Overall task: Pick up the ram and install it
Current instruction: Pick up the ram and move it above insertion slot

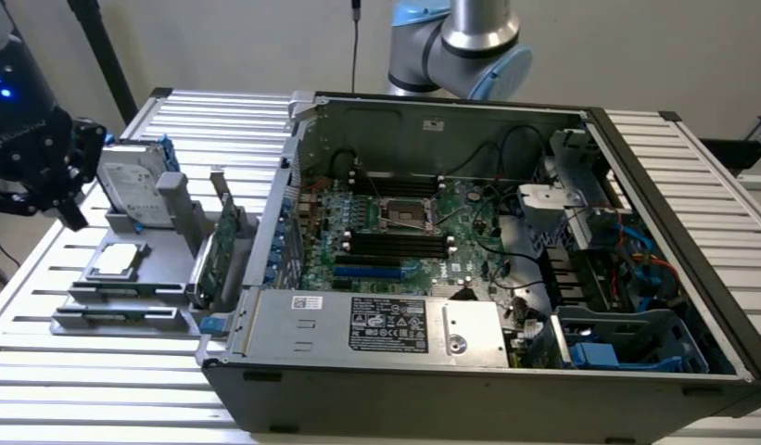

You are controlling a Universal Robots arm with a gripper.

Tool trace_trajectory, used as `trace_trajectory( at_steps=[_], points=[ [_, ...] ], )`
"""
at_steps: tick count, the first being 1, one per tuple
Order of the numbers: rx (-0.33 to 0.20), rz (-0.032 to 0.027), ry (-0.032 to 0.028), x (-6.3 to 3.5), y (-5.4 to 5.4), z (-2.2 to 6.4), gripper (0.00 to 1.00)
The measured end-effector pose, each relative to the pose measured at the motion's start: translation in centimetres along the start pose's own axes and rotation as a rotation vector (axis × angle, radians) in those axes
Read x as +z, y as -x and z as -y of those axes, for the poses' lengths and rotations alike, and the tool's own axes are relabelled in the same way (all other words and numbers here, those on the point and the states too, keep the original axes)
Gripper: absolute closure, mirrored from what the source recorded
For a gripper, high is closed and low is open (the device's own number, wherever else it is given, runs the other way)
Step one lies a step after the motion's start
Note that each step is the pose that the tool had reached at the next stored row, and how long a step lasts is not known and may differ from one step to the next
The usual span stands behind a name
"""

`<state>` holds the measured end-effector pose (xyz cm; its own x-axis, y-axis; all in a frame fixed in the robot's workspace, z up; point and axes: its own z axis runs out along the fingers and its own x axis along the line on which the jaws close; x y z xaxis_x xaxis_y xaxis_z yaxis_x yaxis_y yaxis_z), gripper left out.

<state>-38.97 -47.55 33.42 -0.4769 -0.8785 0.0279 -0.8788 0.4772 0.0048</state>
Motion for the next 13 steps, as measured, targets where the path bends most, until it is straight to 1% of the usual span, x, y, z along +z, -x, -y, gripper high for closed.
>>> trace_trajectory(
  at_steps=[13],
  points=[
    [-0.236, -0.0012, -0.0065, 0.30, 0.01, 0.00, 0.89]
  ],
)
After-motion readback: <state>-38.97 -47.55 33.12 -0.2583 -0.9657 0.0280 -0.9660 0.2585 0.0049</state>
